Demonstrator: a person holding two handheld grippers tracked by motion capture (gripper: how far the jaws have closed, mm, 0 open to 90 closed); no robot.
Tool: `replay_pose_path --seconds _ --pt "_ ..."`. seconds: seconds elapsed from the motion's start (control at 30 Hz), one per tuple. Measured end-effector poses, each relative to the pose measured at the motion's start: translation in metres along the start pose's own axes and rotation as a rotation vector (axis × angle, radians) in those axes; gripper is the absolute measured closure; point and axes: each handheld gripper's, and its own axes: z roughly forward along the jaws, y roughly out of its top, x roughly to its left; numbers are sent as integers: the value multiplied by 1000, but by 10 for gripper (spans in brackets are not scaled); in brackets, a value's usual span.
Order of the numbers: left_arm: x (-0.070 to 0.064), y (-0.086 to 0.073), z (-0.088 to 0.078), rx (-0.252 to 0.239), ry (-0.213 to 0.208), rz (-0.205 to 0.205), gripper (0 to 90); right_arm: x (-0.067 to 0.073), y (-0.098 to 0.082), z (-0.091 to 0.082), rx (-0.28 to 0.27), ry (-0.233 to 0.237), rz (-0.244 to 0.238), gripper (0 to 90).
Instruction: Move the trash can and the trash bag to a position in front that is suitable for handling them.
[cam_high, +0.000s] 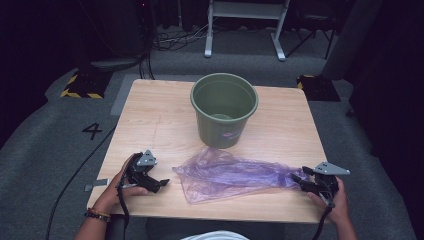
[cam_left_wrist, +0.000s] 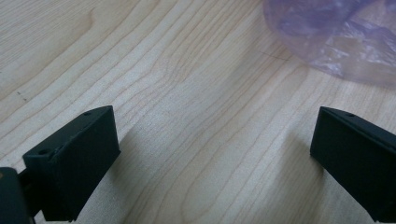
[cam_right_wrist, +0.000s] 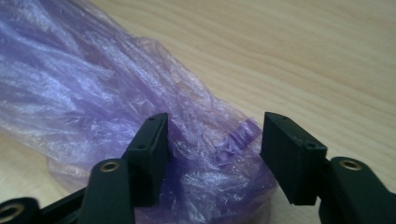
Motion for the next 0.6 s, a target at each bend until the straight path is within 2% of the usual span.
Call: replay_pose_path --seconds 0.13,0.17,0.2,0.3,0.37,0.43,0.47,0.6 --pt "0 0 0 -1 2 -2 11 -3 0 -4 -56 -48 29 423" --pt "0 0 0 -1 2 -2 11 -3 0 -4 -56 -48 29 423" --pt "0 0 0 -1 2 -3 11 -3 2 -7 -70 -78 25 434" --pt "0 0 0 -1 2 -3 11 -3 4 -12 -80 -102 15 439" --pt "0 0 0 -1 2 -3 11 -3 5 -20 -101 -145 19 427" --pt "0 0 0 -1 2 -3 11 -4 5 -23 -116 -151 27 403" --pt "0 0 0 0 2 -2 11 -5 5 -28 -127 -158 39 341" --pt "0 0 0 -1 2 -3 11 -7 6 -32 -131 -163 49 311"
